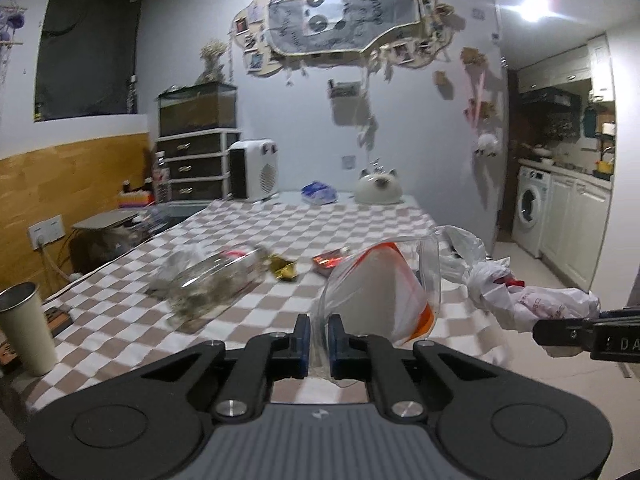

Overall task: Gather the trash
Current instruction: 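Carry both bags over the trash bin with both grippers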

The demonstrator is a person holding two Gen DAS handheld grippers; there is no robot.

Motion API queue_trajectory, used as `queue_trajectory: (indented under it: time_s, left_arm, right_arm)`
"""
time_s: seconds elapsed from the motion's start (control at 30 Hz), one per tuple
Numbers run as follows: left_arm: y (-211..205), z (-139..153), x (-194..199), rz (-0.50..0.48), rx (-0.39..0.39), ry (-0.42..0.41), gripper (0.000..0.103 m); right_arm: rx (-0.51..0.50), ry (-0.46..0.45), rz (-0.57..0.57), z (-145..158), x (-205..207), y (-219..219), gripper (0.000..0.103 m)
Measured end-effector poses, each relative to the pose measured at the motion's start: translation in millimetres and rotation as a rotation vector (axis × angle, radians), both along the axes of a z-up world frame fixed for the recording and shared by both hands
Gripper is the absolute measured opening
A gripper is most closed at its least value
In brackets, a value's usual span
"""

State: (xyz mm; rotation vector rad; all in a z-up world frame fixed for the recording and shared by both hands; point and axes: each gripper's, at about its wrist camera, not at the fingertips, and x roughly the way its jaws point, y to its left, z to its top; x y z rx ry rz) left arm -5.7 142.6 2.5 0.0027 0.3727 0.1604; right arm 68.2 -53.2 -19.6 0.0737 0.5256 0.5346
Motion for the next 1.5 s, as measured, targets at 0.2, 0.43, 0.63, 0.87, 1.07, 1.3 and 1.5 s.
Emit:
queue_trajectory:
  time_s: [0.2,0.43,0.63,0.87,1.07,1.3,1.5]
  left_arm:
    - [-35.1,7.0,4.2,-0.062,-0.014,-0.038,0.010]
    - [-80.6,7.8,11.4,-0.155,-0.017,-0.045,0.010]
    - [-120.9,1.2,21.4,-0.236,-0.029,-0.025,0.010]
    - [-170.2,-13.4,43.6,-0.299,-0.052,0.025,0.010]
    - [-204.7,-36.2,70.0,-0.340,-0.088,0.099,0.010]
    - [-246.8,-82.4,111.1,-0.381,-0.135,0.211,0.010]
    - [-280.8,-145.5,155.4,-0.404,-0.168,0.346,0.010]
  right_arm:
    - [0.007,-0.044,-0.096,12.2,-10.2,-41.1,0.029]
    - [0.003,-0.071,-0.204,17.9,-22.1,-90.7,0.029]
    - [-0.008,-0.067,-0.286,12.8,-27.2,-129.3,0.029]
    - [-0.025,-0.044,-0.380,3.1,-22.6,-173.9,0.029]
    - [-0.045,0.003,-0.440,-15.4,-13.6,-207.0,0.029]
    - [-0.066,0.081,-0.494,-48.0,10.6,-239.7,0.029]
    - [-0.079,0.197,-0.555,-100.0,34.7,-265.9,0.029]
